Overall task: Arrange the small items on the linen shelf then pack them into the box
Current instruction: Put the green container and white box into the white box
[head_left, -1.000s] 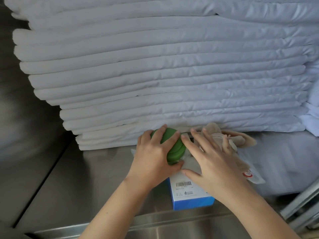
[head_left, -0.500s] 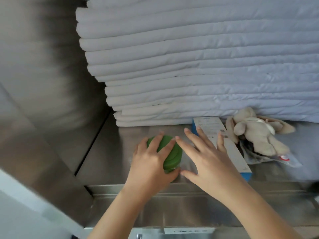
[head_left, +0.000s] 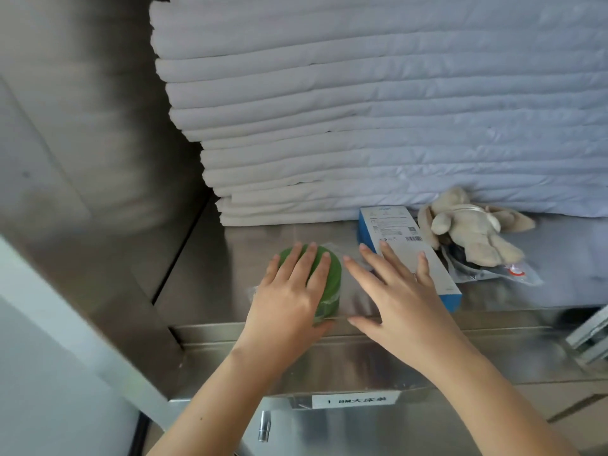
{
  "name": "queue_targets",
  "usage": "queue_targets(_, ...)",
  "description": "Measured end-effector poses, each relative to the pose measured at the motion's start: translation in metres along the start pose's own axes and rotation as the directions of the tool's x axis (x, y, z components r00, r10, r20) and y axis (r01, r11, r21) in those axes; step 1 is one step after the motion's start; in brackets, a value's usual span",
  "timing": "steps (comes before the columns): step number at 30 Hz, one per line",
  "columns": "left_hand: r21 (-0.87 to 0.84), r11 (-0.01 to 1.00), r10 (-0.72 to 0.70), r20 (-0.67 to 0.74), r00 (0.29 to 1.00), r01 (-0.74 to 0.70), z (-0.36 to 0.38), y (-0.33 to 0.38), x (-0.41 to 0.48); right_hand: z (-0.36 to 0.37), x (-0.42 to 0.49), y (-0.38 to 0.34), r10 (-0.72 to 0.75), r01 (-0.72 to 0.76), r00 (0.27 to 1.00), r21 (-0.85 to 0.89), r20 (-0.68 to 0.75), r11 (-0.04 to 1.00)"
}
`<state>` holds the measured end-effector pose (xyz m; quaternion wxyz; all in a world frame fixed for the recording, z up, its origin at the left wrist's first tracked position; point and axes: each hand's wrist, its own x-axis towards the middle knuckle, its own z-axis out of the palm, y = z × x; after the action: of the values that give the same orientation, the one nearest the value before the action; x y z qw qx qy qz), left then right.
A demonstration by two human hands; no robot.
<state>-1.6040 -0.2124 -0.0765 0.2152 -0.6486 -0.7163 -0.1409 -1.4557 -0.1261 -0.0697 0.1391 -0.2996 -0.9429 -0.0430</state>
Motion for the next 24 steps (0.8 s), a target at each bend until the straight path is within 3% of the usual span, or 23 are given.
queue_targets(13,0.125,0.992,-0.017,0.121,0.993,0.002,-0.011,0.031,0.0,0.001,-0.022,0.037,-0.006,0.018,0.996,-0.135,0.084,0.991)
queue_targets(17,0.101,0.995,-0.004,0.114,0.993,-0.008,-0.012,0.038,-0.002,0.004,-0.026,0.045,-0.046,0.038,0.993,-0.076,-0.109,0.996)
queue_targets(24,0.117,0.993,-0.002,0.086,0.996,-0.008,-0.013,0.046,-0.005,0.007,-0.027,0.046,-0.072,0.063,0.986,-0.065,-0.15,0.996)
